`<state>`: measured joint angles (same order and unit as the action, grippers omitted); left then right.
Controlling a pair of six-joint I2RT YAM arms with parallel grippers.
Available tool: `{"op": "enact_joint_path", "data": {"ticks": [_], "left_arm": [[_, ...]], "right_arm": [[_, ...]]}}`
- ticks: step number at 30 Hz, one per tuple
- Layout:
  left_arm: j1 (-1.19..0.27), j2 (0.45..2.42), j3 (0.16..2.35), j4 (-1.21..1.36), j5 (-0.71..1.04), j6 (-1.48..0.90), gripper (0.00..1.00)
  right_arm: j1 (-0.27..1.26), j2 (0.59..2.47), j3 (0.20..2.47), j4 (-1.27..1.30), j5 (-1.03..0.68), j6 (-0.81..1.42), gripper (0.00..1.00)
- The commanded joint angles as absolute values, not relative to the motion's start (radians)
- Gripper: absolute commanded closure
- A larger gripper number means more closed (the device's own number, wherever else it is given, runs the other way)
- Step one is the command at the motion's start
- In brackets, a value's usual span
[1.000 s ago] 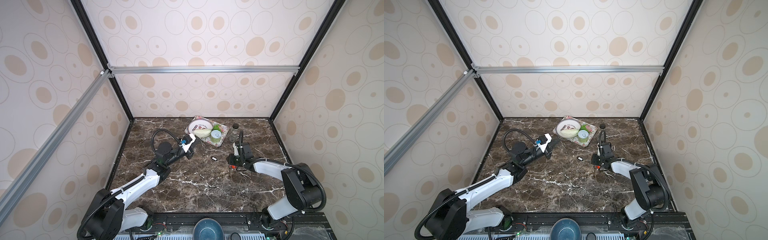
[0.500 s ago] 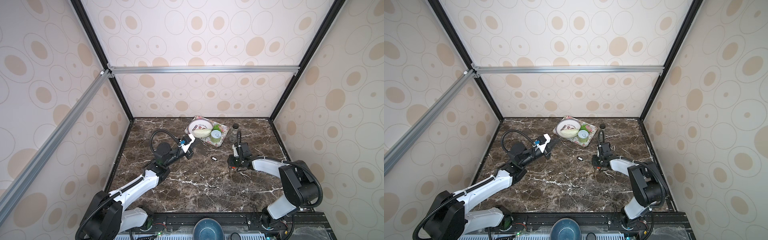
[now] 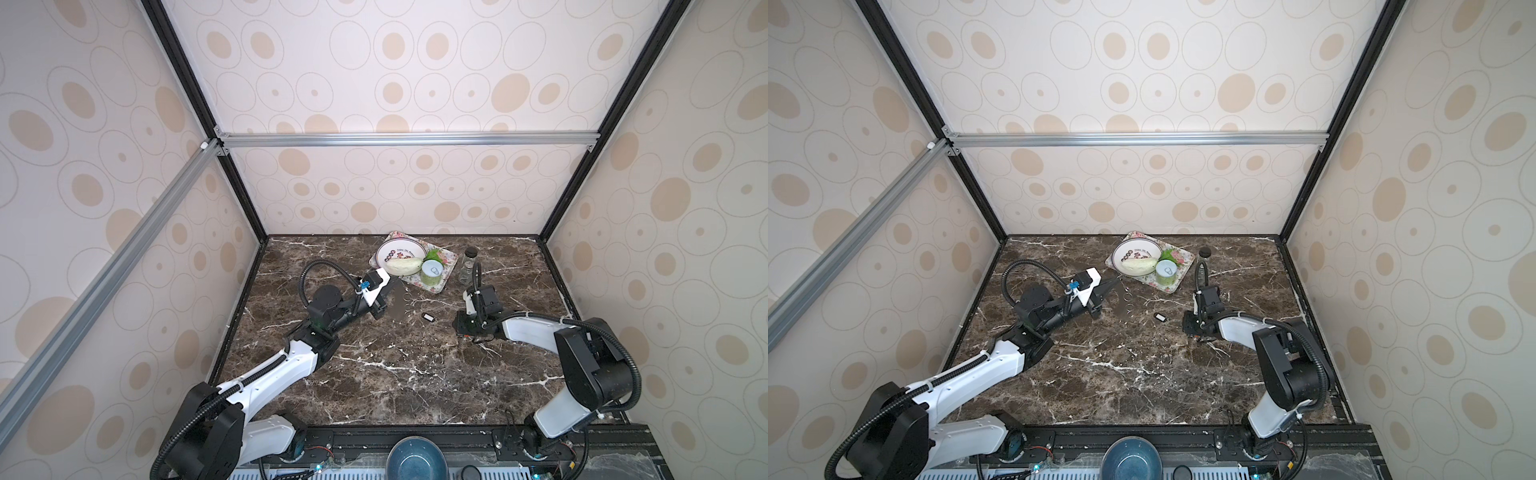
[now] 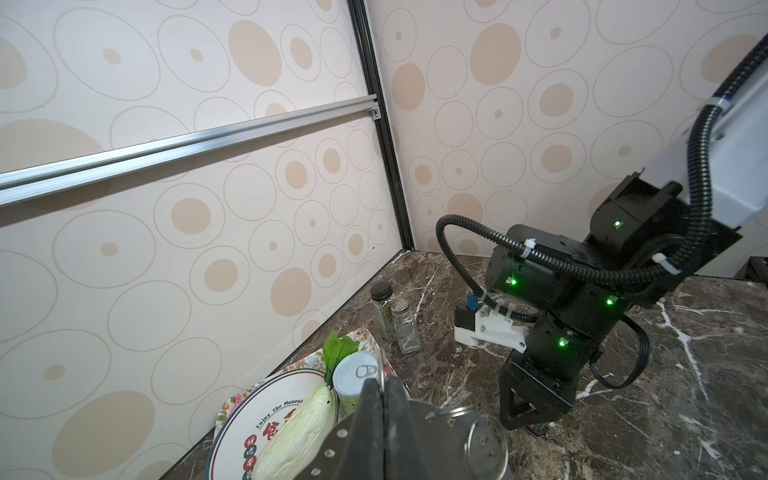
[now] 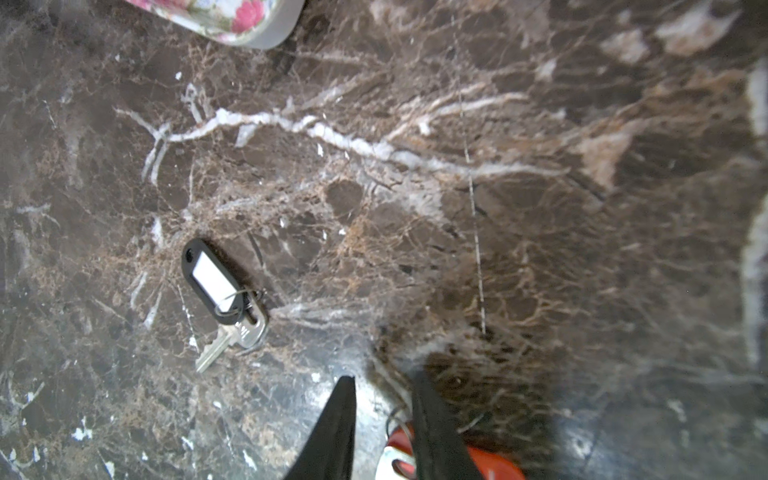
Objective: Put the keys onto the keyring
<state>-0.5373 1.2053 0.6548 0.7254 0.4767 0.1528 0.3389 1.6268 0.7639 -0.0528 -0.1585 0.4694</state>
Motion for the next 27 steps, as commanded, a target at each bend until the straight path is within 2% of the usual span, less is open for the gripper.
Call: {"op": "enact_joint_path", "data": {"ticks": [1,11,20,27], "left_arm": [[-0.533,1.181,0.666,0.779,0.488,0.152,1.00],[-0.533,1.173,0.660,0.781,0.490,0.150,1.00],[-0.534,1.167,0.656,0.782,0.492,0.149,1.00],[-0.534,1.167,0.655,0.782,0.488,0.152,1.00]], "right_arm": [[0.335,1.631,0.758,-0.050,-0.182,0.497,0.75],[0.336,1.610,0.747,-0.066,-0.156,0.497,0.78],[0.336,1.594,0.743,-0.078,-0.160,0.500,0.85],[0.336,1.590,0.737,-0.072,-0.185,0.495,0.84]]}}
